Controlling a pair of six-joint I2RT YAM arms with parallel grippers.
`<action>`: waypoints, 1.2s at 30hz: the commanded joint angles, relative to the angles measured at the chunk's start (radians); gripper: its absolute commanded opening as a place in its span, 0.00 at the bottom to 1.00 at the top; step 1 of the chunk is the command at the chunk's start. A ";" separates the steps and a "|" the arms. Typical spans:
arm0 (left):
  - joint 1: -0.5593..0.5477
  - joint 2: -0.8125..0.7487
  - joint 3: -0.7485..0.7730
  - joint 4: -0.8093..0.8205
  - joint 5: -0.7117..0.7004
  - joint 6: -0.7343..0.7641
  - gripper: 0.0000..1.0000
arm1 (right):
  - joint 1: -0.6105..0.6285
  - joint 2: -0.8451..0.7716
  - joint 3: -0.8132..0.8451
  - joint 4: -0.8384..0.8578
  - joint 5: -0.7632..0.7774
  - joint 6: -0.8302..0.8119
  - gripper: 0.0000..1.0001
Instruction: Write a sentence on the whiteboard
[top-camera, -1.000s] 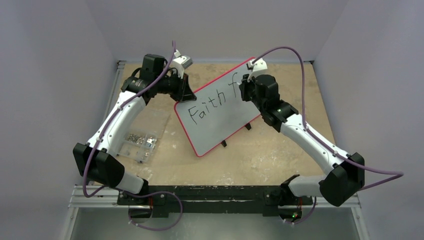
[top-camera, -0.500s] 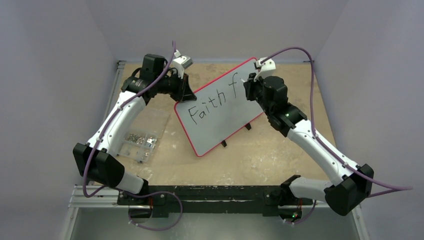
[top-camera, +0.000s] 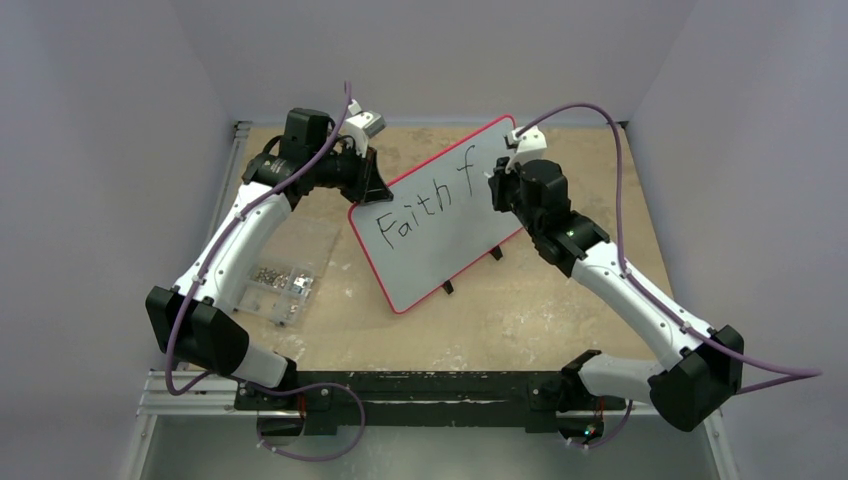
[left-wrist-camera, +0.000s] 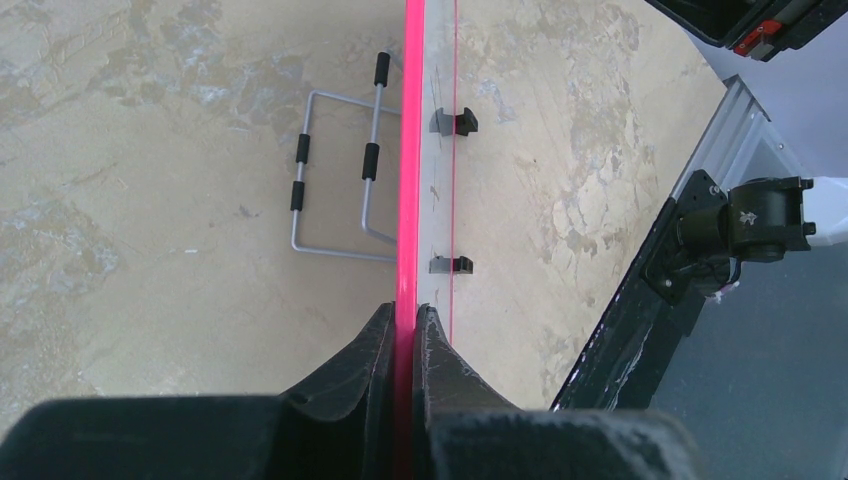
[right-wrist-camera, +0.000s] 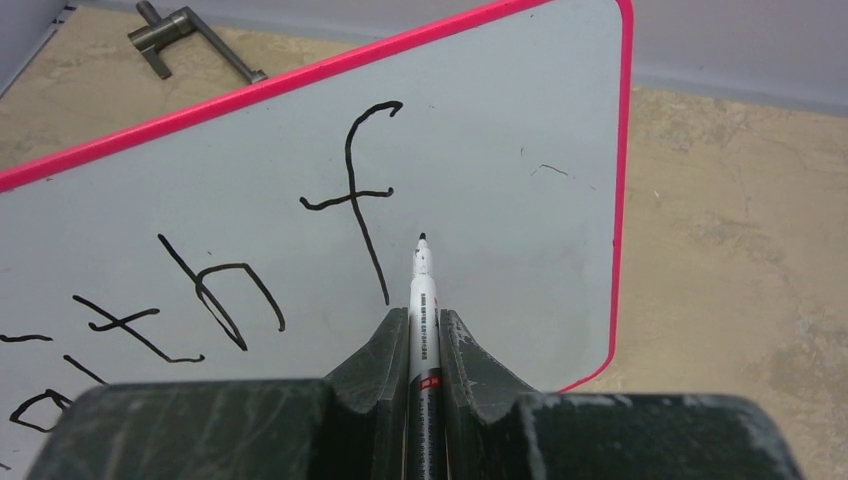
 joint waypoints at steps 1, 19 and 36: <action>0.009 -0.046 -0.001 0.078 -0.076 0.043 0.00 | -0.020 -0.023 0.019 0.006 -0.018 0.021 0.00; 0.010 -0.054 -0.007 0.077 -0.086 0.048 0.00 | -0.028 -0.053 -0.016 0.043 -0.015 0.027 0.00; 0.009 -0.067 -0.017 0.096 -0.090 0.024 0.00 | -0.028 -0.090 -0.078 0.044 0.001 0.033 0.00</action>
